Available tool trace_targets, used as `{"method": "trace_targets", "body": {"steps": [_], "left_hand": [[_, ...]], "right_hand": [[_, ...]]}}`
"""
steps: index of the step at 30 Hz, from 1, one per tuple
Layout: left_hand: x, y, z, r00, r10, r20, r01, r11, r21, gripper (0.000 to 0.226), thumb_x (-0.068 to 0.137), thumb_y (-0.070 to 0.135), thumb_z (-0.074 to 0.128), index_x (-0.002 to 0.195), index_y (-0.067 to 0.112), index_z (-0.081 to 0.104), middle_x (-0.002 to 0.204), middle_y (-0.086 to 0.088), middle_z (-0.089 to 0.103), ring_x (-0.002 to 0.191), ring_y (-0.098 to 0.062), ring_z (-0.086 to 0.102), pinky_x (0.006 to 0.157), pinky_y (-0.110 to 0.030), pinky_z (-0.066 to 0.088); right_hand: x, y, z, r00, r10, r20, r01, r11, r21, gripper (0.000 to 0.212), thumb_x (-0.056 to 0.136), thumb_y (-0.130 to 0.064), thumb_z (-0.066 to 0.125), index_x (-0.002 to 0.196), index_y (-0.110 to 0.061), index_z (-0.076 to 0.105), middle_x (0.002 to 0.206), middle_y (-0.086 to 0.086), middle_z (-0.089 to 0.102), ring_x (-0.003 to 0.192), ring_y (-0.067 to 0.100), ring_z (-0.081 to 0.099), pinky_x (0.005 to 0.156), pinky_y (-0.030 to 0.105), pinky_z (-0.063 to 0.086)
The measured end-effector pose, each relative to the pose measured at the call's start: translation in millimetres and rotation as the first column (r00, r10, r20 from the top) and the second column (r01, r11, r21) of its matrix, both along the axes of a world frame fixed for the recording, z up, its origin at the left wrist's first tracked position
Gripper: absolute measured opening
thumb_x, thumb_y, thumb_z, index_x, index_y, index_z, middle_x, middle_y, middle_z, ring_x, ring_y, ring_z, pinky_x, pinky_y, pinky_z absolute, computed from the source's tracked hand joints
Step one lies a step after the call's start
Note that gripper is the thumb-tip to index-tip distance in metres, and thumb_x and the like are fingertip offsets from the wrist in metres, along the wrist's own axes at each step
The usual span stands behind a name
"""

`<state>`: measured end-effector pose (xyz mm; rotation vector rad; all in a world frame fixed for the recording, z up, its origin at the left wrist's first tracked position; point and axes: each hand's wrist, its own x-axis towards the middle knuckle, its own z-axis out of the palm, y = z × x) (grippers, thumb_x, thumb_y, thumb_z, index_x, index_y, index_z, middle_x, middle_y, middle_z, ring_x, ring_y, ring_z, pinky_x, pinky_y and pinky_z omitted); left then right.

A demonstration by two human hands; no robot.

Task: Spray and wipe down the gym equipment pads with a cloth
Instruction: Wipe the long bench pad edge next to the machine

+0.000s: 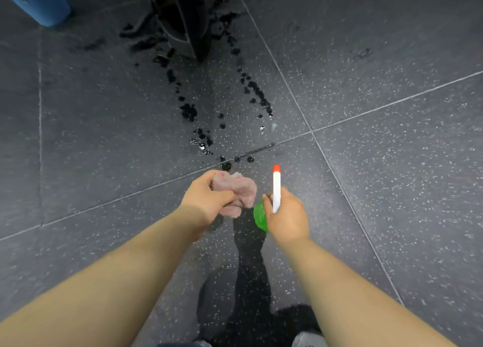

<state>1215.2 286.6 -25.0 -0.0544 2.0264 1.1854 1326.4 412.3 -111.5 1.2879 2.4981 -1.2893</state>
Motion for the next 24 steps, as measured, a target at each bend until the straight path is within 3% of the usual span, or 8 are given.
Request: {"method": "trace_targets", "body": {"steps": [6, 8, 10, 12, 15, 16, 19, 24], "left_hand": [[12, -19, 152, 0.996, 0.083, 0.024, -0.085, 0.994, 0.071, 0.014, 0.087, 0.016, 0.072, 0.101, 0.017, 0.067, 0.093, 0.0, 0.074, 0.076, -0.007, 0.069, 0.064, -0.019, 0.052], [14, -17, 205, 0.995, 0.098, 0.006, -0.098, 0.991, 0.09, 0.011, 0.094, 0.012, 0.063, 0.094, 0.022, 0.066, 0.086, 0.004, 0.072, 0.067, -0.003, 0.068, 0.058, -0.02, 0.054], [7, -12, 275, 0.999, 0.035, -0.025, -0.032, 0.994, 0.108, 0.037, 0.096, 0.002, 0.054, 0.08, 0.031, 0.071, 0.066, 0.009, 0.068, 0.054, -0.001, 0.061, 0.057, -0.023, 0.051], [1, -7, 337, 0.997, 0.023, -0.073, -0.016, 0.995, 0.1, 0.041, 0.093, -0.003, 0.054, 0.077, 0.031, 0.07, 0.054, 0.01, 0.064, 0.052, -0.005, 0.058, 0.063, -0.028, 0.05], [-16, 3, 417, 0.984, 0.077, -0.163, -0.064, 0.994, 0.083, 0.022, 0.088, 0.005, 0.063, 0.092, 0.026, 0.064, 0.069, 0.01, 0.07, 0.065, -0.009, 0.064, 0.076, -0.04, 0.056], [-22, 6, 433, 0.974, 0.065, -0.217, -0.049, 0.996, 0.078, 0.022, 0.086, 0.009, 0.065, 0.097, 0.028, 0.063, 0.078, 0.011, 0.071, 0.071, -0.006, 0.066, 0.08, -0.036, 0.058], [-35, 25, 492, 0.945, 0.04, -0.324, -0.011, 0.996, 0.091, 0.026, 0.087, 0.006, 0.062, 0.103, 0.026, 0.061, 0.09, 0.01, 0.067, 0.065, 0.012, 0.061, 0.057, -0.009, 0.048], [-52, 70, 531, 0.927, 0.056, -0.37, -0.03, 0.997, 0.076, 0.036, 0.084, 0.004, 0.058, 0.105, 0.032, 0.063, 0.097, 0.01, 0.069, 0.076, 0.002, 0.066, 0.057, -0.01, 0.046]], "right_hand": [[2, 7, 185, 0.999, -0.011, 0.042, 0.009, 0.998, 0.057, 0.039, 0.1, -0.046, 0.045, 0.102, -0.012, 0.064, 0.067, -0.002, 0.049, 0.066, 0.025, 0.046, 0.059, 0.032, 0.032], [3, 7, 238, 0.998, -0.012, 0.055, 0.01, 0.999, 0.041, 0.036, 0.1, -0.047, 0.045, 0.091, -0.015, 0.06, 0.063, -0.006, 0.044, 0.065, 0.025, 0.046, 0.059, 0.031, 0.033], [-4, 12, 306, 0.998, -0.031, 0.049, 0.029, 0.999, 0.029, 0.034, 0.1, -0.045, 0.046, 0.078, -0.019, 0.049, 0.061, -0.006, 0.043, 0.066, 0.026, 0.048, 0.059, 0.031, 0.034], [-10, 17, 368, 0.999, -0.052, 0.007, 0.051, 0.998, 0.03, 0.035, 0.1, -0.043, 0.048, 0.073, -0.022, 0.044, 0.062, -0.004, 0.045, 0.066, 0.027, 0.051, 0.059, 0.032, 0.035], [-23, 31, 453, 0.997, -0.078, -0.01, 0.078, 0.995, 0.057, 0.029, 0.099, -0.041, 0.049, 0.081, -0.019, 0.047, 0.069, 0.001, 0.05, 0.07, 0.03, 0.052, 0.062, 0.033, 0.036], [-28, 37, 473, 0.997, -0.082, -0.01, 0.083, 0.994, 0.07, 0.026, 0.099, -0.041, 0.049, 0.084, -0.019, 0.05, 0.071, 0.003, 0.052, 0.073, 0.032, 0.053, 0.062, 0.033, 0.035], [-37, 63, 527, 0.989, -0.146, -0.04, 0.149, 0.986, 0.081, 0.029, 0.097, -0.039, 0.049, 0.091, -0.013, 0.059, 0.079, 0.008, 0.06, 0.08, 0.033, 0.058, 0.066, 0.034, 0.04], [-51, 124, 566, 0.949, -0.255, -0.187, 0.249, 0.967, -0.058, 0.018, 0.087, -0.03, 0.06, 0.08, -0.017, 0.05, 0.071, 0.001, 0.06, 0.071, 0.028, 0.057, 0.063, 0.036, 0.042]]}}
